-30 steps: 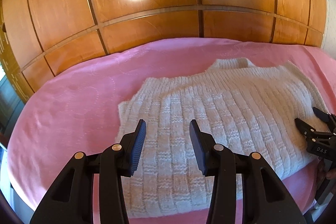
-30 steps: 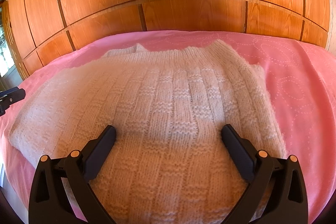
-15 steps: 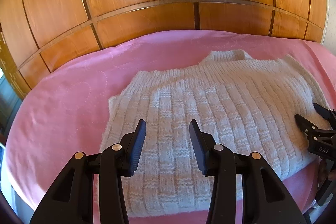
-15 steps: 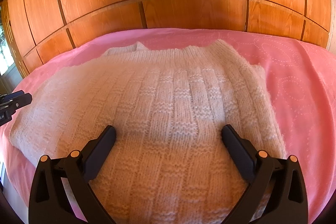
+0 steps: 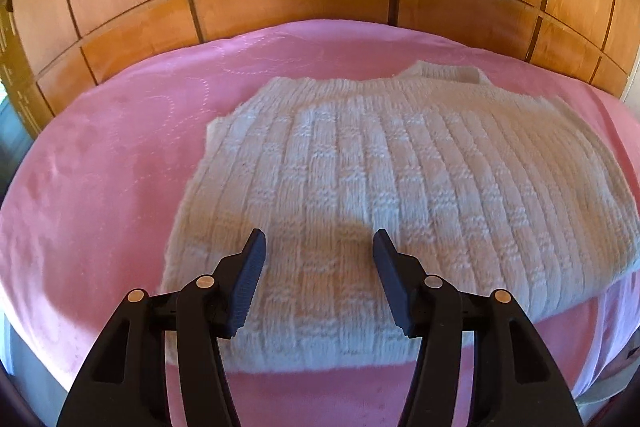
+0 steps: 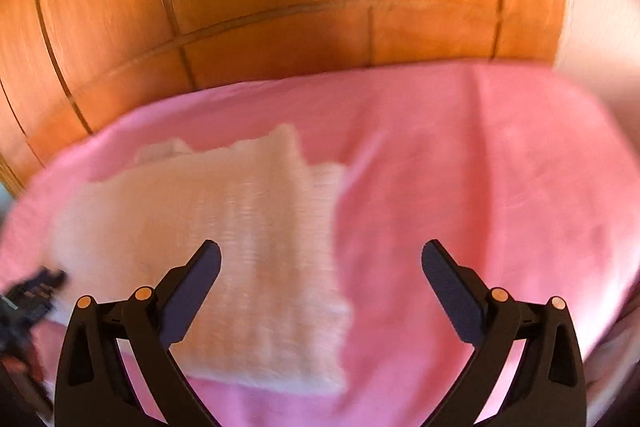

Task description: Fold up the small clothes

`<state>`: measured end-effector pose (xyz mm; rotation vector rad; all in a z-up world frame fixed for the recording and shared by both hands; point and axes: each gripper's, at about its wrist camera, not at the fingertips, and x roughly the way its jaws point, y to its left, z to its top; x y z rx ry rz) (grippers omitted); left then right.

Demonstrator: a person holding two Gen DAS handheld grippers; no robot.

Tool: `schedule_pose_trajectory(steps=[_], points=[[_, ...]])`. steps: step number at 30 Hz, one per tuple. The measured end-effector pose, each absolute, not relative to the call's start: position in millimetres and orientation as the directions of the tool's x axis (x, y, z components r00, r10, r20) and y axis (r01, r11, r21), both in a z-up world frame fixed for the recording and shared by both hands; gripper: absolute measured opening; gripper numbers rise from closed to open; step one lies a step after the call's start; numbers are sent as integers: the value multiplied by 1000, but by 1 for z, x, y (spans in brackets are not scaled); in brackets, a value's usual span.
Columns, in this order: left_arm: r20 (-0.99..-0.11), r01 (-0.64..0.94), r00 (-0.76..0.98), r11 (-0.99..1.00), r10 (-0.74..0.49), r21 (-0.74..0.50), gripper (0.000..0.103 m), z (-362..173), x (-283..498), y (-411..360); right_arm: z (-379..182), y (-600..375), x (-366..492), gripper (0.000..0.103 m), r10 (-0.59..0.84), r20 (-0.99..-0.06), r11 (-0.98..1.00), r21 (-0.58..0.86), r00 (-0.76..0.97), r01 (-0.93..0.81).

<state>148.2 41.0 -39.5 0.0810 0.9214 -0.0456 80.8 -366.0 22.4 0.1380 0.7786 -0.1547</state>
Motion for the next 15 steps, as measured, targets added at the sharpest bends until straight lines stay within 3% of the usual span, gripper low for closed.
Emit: schedule_pose_trajectory(steps=[6, 15], points=[[-789, 69, 614, 995, 16, 73, 55, -32, 136, 34, 46, -330, 52, 100, -222, -621, 975, -131, 752, 180], [-784, 142, 621, 984, -4, 107, 55, -22, 123, 0, 41, -314, 36, 100, -167, -613, 986, -124, 772, 116]])
